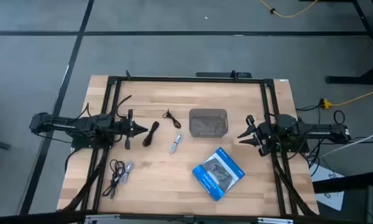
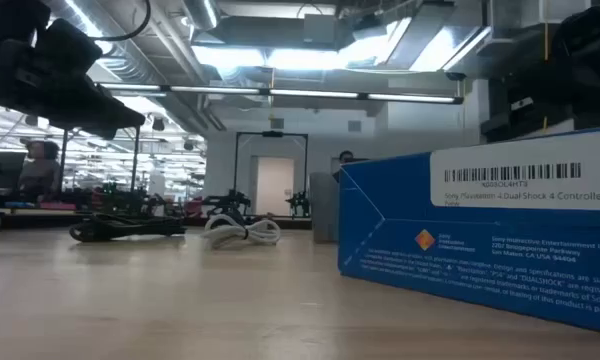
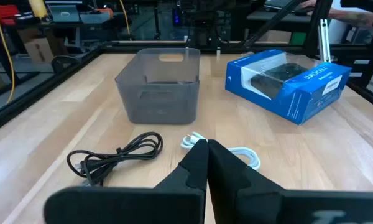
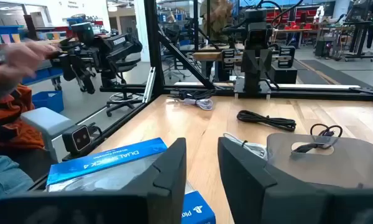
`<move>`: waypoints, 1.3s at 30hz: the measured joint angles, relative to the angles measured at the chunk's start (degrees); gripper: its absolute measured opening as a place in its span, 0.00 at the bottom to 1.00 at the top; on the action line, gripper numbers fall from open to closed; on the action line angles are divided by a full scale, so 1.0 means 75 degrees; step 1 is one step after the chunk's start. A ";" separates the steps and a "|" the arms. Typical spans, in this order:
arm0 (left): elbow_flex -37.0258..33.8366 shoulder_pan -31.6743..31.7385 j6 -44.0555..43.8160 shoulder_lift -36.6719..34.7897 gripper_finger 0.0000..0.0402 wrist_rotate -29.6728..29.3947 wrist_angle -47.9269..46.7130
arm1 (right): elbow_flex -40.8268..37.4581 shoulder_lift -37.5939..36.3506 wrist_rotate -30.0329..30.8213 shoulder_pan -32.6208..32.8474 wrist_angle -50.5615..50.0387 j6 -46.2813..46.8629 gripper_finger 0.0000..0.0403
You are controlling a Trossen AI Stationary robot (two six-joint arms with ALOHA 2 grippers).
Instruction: Pick and place USB-C Cables
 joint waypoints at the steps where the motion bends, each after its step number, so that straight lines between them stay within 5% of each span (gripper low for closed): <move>1: 0.0002 0.0001 -0.0001 0.0000 0.00 -0.0003 0.0000 | 0.0000 0.0003 0.0000 0.0002 -0.0002 0.0002 0.24; 31: 0.0002 0.0001 0.0026 0.0000 0.00 -0.0013 0.0018 | 0.0000 0.0001 0.0000 0.0003 0.0005 -0.0024 0.24; 39: 0.0000 0.0000 -0.0381 0.0003 0.00 0.0249 0.1164 | 0.0000 0.0006 0.0008 0.0003 0.0819 0.0260 0.24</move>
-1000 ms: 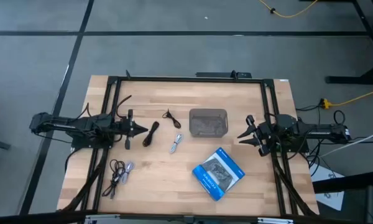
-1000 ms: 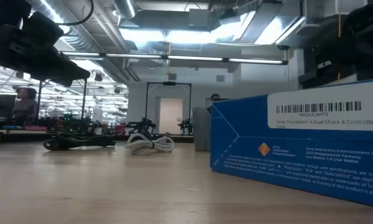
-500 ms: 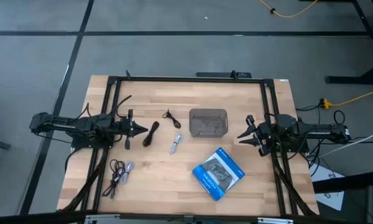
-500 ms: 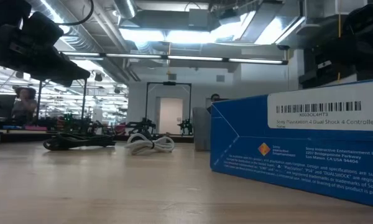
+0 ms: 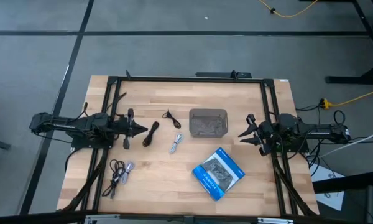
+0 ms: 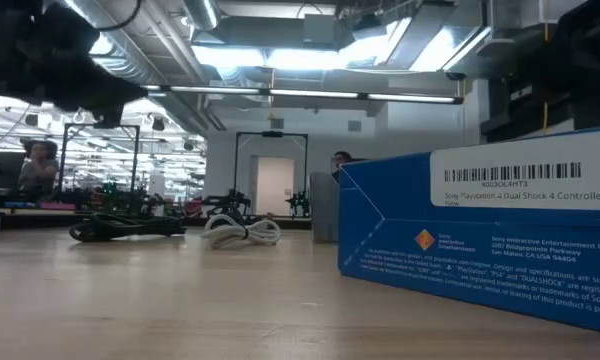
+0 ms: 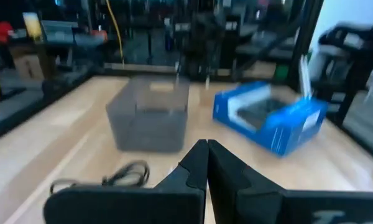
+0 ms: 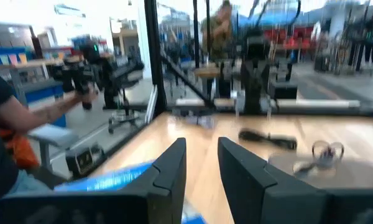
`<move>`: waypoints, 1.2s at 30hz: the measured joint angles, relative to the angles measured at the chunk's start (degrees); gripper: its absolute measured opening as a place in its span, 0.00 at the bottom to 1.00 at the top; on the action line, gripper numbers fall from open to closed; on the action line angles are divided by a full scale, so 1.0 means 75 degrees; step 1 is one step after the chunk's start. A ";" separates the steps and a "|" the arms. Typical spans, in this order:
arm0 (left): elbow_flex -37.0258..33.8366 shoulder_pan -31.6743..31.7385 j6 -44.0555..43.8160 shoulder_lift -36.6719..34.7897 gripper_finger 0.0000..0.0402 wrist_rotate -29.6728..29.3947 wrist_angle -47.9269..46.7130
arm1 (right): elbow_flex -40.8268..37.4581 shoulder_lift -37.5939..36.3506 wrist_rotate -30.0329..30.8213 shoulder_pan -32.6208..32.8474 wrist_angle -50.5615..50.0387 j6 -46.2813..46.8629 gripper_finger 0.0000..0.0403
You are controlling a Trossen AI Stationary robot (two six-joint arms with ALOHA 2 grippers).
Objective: Pick and place USB-C Cables
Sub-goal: Put the top black charger cable into the gray bin
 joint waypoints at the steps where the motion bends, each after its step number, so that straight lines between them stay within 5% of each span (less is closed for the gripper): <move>1: 0.0000 0.0000 0.0032 -0.0003 0.00 -0.0048 0.0271 | 0.0000 0.0003 0.0005 0.0000 0.0236 -0.0084 0.24; 9: 0.0000 0.0000 0.0399 0.0000 0.00 -0.1089 0.1578 | 0.0006 -0.0003 0.0672 0.0000 0.1803 0.0153 0.24; 15: 0.0134 -0.0083 0.1151 0.0054 0.00 -0.0786 0.2476 | 0.0006 -0.0003 0.0989 0.0000 0.2513 -0.0513 0.24; 29: 0.4163 -0.0816 0.0583 0.3840 0.00 -0.1736 -0.2316 | 0.0001 0.0002 0.0992 0.0000 0.2877 -0.0657 0.24; 36: 0.5447 -0.1026 0.0310 0.4684 0.00 -0.1756 -0.4672 | 0.0233 0.0677 0.1031 0.0000 0.4659 -0.0871 0.24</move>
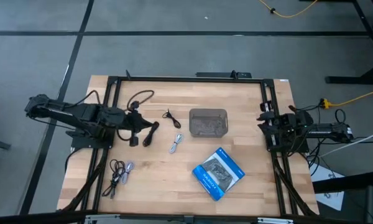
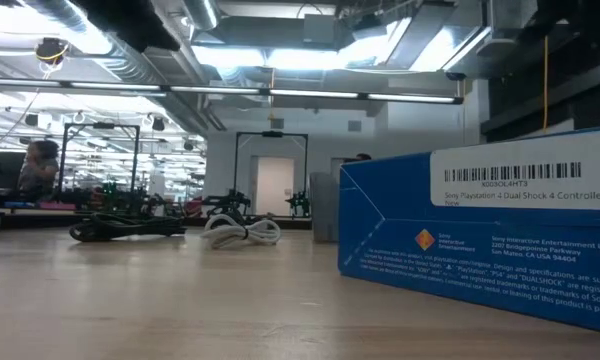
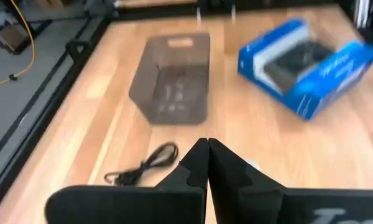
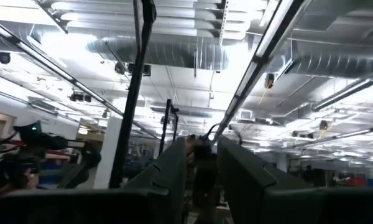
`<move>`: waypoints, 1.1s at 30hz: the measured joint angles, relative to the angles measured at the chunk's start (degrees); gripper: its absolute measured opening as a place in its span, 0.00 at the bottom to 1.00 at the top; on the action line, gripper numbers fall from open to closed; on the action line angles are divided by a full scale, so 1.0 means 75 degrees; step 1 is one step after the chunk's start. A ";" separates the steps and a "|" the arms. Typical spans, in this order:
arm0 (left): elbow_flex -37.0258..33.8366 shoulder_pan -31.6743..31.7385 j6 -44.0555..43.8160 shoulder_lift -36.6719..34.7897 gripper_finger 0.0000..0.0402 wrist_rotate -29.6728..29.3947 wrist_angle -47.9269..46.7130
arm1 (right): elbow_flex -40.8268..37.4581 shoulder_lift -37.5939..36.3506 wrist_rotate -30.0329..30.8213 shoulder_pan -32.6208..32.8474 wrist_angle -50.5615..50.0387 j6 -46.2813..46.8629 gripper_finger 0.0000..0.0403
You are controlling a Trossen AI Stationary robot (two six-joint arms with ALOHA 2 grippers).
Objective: Pick and place USB-C Cables
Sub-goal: Put the top black charger cable into the gray bin
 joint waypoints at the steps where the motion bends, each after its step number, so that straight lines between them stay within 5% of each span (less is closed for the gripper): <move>1: -0.0004 0.0003 0.0146 0.0005 0.00 0.0000 -0.0164 | 0.0210 0.0251 0.0138 0.0000 -0.0015 -0.0028 0.24; 8: -0.0521 0.0300 0.0093 -0.0408 0.00 0.0571 -0.1252 | 0.2648 0.3686 0.2193 -0.0023 -0.0628 -0.0998 0.24; 15: -0.1749 0.0701 0.0033 -0.2153 0.00 0.0890 -0.0580 | 0.5561 0.7124 0.3962 -0.0324 -0.1907 -0.1024 0.24; 19: -0.2444 0.0798 0.0279 -0.3154 0.00 0.1003 0.0202 | 0.7467 0.8664 0.3776 -0.0691 -0.4522 -0.0136 0.24; 27: -0.3217 0.0860 -0.0306 -0.4102 0.00 0.0247 0.0877 | 1.1969 1.2399 0.1029 -0.1245 -0.8523 -0.0027 0.24; 33: -0.3226 0.0860 -0.0547 -0.4101 0.00 -0.0098 0.0887 | 1.4238 1.4659 0.0896 -0.1253 -1.0572 -0.0347 0.24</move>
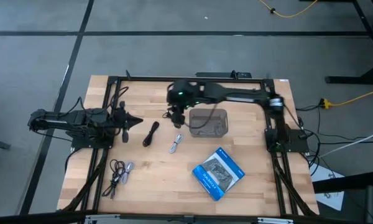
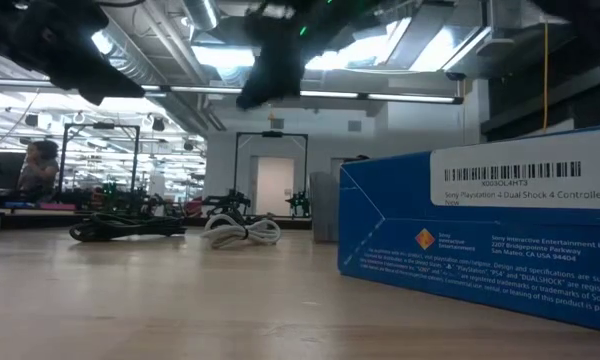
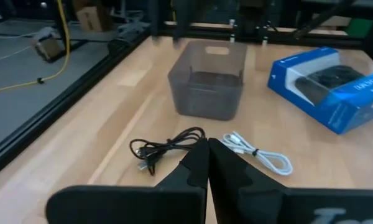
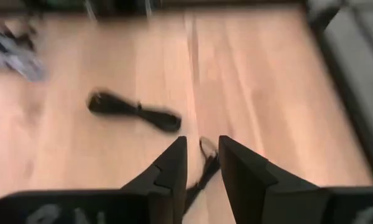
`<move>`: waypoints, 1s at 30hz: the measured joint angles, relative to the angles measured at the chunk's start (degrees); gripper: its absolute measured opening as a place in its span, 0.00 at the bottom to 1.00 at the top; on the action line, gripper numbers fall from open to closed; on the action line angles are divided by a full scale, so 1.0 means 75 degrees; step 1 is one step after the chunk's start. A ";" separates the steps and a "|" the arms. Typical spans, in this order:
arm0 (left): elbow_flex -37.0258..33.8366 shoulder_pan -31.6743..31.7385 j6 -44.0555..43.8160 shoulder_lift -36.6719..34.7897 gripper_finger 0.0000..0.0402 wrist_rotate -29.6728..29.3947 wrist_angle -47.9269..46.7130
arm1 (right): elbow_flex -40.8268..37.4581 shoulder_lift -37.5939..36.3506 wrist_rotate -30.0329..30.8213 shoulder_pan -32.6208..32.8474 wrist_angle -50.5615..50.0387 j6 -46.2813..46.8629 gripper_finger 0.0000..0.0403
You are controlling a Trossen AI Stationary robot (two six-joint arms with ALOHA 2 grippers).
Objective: Pick and place USB-C Cables
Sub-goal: Put the top black charger cable into the gray bin
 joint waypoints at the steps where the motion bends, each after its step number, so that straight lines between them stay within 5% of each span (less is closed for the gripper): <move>1: 0.0000 0.0000 -0.0009 0.0003 0.00 -0.0061 -0.0020 | 0.0217 0.0293 0.0001 0.0000 -0.0114 0.0082 0.24; 9: 0.0000 0.0000 -0.0055 0.0006 0.00 -0.0111 -0.0063 | 0.0867 0.1758 0.0042 -0.0036 -0.0472 0.0616 0.24; 30: 0.0000 0.0000 -0.0064 0.0006 0.00 -0.0114 -0.0148 | 0.0885 0.2550 -0.0332 -0.0262 -0.0994 0.0700 0.24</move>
